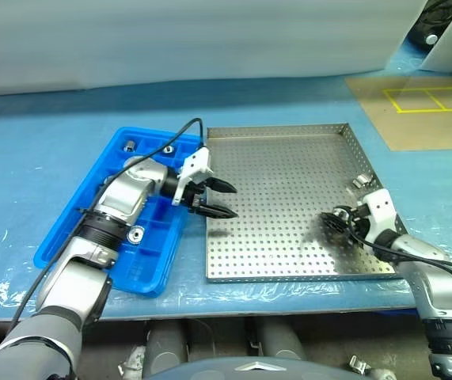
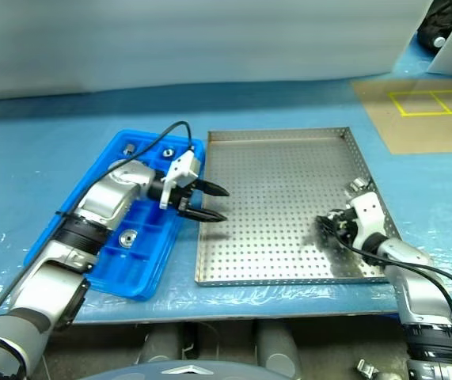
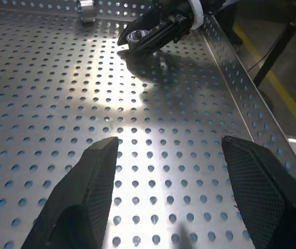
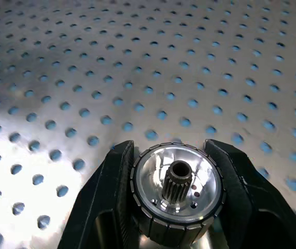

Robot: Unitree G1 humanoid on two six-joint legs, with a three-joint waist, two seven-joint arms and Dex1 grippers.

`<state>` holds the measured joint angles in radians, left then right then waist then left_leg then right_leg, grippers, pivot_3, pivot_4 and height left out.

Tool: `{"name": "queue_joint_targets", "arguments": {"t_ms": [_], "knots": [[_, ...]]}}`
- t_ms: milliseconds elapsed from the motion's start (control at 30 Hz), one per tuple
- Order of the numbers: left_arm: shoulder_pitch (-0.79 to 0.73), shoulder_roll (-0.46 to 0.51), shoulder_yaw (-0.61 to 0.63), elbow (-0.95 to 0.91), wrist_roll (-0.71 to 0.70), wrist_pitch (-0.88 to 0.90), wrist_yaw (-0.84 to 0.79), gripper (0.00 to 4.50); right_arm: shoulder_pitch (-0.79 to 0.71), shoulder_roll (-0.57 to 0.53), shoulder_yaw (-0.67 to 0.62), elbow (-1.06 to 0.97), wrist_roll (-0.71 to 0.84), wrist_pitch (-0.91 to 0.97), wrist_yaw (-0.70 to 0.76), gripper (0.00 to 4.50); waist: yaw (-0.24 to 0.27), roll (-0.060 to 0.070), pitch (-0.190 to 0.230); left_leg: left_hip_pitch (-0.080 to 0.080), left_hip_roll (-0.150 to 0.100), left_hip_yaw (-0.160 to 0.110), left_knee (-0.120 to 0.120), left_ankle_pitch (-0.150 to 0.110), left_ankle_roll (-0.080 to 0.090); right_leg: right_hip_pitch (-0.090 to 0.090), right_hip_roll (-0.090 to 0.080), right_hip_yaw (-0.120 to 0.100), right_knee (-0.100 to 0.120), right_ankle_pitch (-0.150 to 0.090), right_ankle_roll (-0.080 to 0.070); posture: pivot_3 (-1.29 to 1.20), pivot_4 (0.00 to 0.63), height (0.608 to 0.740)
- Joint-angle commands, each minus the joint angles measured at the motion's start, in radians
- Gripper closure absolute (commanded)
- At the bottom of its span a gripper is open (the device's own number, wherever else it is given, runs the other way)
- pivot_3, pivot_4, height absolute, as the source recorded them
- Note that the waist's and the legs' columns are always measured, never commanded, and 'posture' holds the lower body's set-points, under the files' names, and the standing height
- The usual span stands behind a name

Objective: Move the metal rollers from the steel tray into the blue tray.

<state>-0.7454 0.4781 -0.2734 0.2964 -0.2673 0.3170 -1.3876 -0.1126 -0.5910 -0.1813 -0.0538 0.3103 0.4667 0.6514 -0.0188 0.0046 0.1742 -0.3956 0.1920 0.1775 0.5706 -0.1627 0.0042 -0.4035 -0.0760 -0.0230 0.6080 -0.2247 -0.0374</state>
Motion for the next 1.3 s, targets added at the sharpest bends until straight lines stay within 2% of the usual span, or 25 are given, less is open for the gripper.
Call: {"name": "queue_joint_targets", "arguments": {"t_ms": [33, 100, 267, 433, 500, 633, 733, 900, 1033, 1300], "knots": [[0.008, 0.052, 0.05, -0.079, -0.027, 0.024, -0.01, 1.16, -0.103, 0.015, 0.021, -0.087, 0.05, 0.028, 0.014, 2.41, 0.004, 0.001, 0.0, 0.0, 0.0, 0.0, -0.001, 0.0, 0.0, 0.0, 0.0, 0.0, 0.0, 0.0, 0.0, -0.27, 0.15, 0.74], [0.012, 0.094, 0.074, -0.103, -0.031, 0.042, -0.004, 1.16, -0.193, 0.042, 0.064, -0.087, 0.06, 0.045, 0.026, 2.41, 0.006, 0.001, 0.0, 0.0, 0.0, 0.0, -0.002, 0.0, -0.001, 0.0, 0.0, 0.0, 0.0, 0.0, 0.0, -0.23, 0.15, 0.74], [0.048, 0.206, 0.159, -0.173, -0.052, 0.101, 0.038, 1.16, -0.452, 0.195, 0.239, 0.038, 0.052, 0.033, 0.113, 2.41, 0.008, 0.001, 0.001, 0.0, 0.001, 0.0, -0.007, 0.004, -0.006, -0.004, 0.001, -0.001, 0.002, 0.0, -0.001, -0.12, 0.15, 0.74], [0.121, 0.294, 0.26, -0.28, -0.093, 0.185, 0.101, 1.16, -0.609, 0.346, 0.354, 0.216, 0.026, -0.037, 0.197, 2.41, 0.037, 0.001, 0.001, -0.003, 0.002, -0.001, -0.009, 0.006, -0.01, -0.008, 0.001, -0.004, 0.002, -0.002, -0.003, 0.03, 0.15, 0.74], [0.171, 0.336, 0.31, -0.337, -0.116, 0.225, 0.124, 1.16, -0.647, 0.398, 0.391, 0.28, 0.012, -0.07, 0.234, 2.41, 0.05, 0.0, 0.002, -0.01, 0.002, -0.001, -0.009, 0.007, -0.01, -0.014, 0.001, -0.004, 0.004, -0.002, -0.003, 0.09, 0.15, 0.74], [0.269, 0.402, 0.392, -0.43, -0.149, 0.286, 0.168, 1.16, -0.684, 0.465, 0.435, 0.364, -0.007, -0.121, 0.294, 2.41, 0.086, -0.001, 0.002, -0.014, 0.002, -0.002, -0.008, 0.009, -0.009, -0.019, 0.001, -0.006, 0.009, -0.002, -0.004, 0.18, 0.15, 0.74], [0.394, 0.446, 0.505, -0.543, -0.195, 0.364, 0.219, 1.16, -0.702, 0.515, 0.47, 0.415, -0.015, -0.153, 0.358, 2.41, 0.101, -0.002, 0.003, -0.014, 0.003, -0.003, -0.008, 0.007, -0.013, -0.02, 0.001, -0.007, 0.01, -0.002, -0.005, 0.27, 0.15, 0.74], [0.534, 0.463, 0.618, -0.668, -0.25, 0.443, 0.29, 1.16, -0.72, 0.538, 0.486, 0.477, -0.03, -0.188, 0.437, 2.41, 0.139, -0.003, 0.003, -0.014, 0.006, -0.004, -0.008, 0.008, -0.014, -0.02, 0.001, -0.009, 0.012, -0.004, -0.008, 0.33, 0.15, 0.74], [0.581, 0.458, 0.644, -0.73, -0.29, 0.475, 0.339, 1.16, -0.715, 0.529, 0.488, 0.526, -0.052, -0.215, 0.48, 2.41, 0.173, -0.003, 0.003, -0.01, 0.007, -0.004, -0.009, 0.01, -0.018, -0.018, 0.001, -0.009, 0.016, -0.005, -0.008, 0.35, 0.15, 0.74], [0.579, 0.452, 0.61, -0.764, -0.335, 0.488, 0.399, 1.16, -0.717, 0.526, 0.469, 0.593, -0.1, -0.276, 0.474, 2.41, 0.184, -0.003, 0.003, -0.01, 0.008, -0.004, -0.009, 0.012, -0.021, -0.018, 0.002, -0.009, 0.017, -0.005, -0.008, 0.34, 0.15, 0.74]]}}
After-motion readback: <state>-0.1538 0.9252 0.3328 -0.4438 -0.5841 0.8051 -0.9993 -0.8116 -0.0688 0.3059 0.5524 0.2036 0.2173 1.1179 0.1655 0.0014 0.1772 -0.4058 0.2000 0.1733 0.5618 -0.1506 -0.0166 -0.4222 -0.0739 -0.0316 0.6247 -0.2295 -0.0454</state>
